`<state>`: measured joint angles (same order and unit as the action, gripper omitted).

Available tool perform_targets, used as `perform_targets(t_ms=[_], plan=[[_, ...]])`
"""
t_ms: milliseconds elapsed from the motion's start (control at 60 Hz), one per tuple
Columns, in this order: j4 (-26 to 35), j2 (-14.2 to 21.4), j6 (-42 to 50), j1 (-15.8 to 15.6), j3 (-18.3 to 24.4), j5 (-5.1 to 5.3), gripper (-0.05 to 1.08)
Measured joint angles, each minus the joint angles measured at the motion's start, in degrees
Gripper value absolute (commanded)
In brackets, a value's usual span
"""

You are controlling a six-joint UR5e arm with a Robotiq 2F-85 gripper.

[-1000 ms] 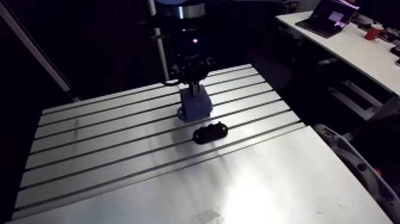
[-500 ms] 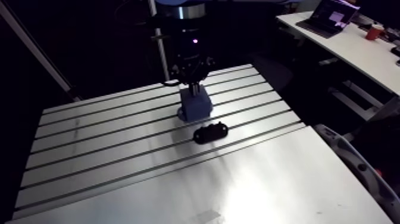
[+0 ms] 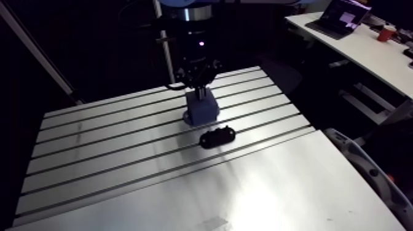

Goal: Pick up the M10 bolt and insert it into the hex recess until seated.

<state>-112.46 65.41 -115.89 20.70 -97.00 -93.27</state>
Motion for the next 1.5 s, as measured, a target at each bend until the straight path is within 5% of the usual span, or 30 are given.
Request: perform_targets(t_ms=[1017, 1083, 1117, 1150, 1167, 1183, 1200, 1500], plan=[[0.27, 1.08, 0.00, -0.10, 0.72, 0.06, 1.04], [0.28, 1.27, 0.02, -0.11, 0.70, 0.04, 0.91], [0.28, 1.38, 0.04, -0.11, 0.70, 0.02, 0.45], [0.29, 1.48, 0.06, -0.12, 0.70, 0.02, 0.45], [0.30, 1.54, 0.07, -0.12, 0.71, 0.02, 0.19], [0.31, 1.58, 0.07, -0.13, 0.71, 0.01, 0.19], [0.33, 1.63, 0.08, -0.14, 0.72, 0.01, 0.02], [1.28, 3.57, 0.32, -0.31, 0.80, -0.52, 0.00]])
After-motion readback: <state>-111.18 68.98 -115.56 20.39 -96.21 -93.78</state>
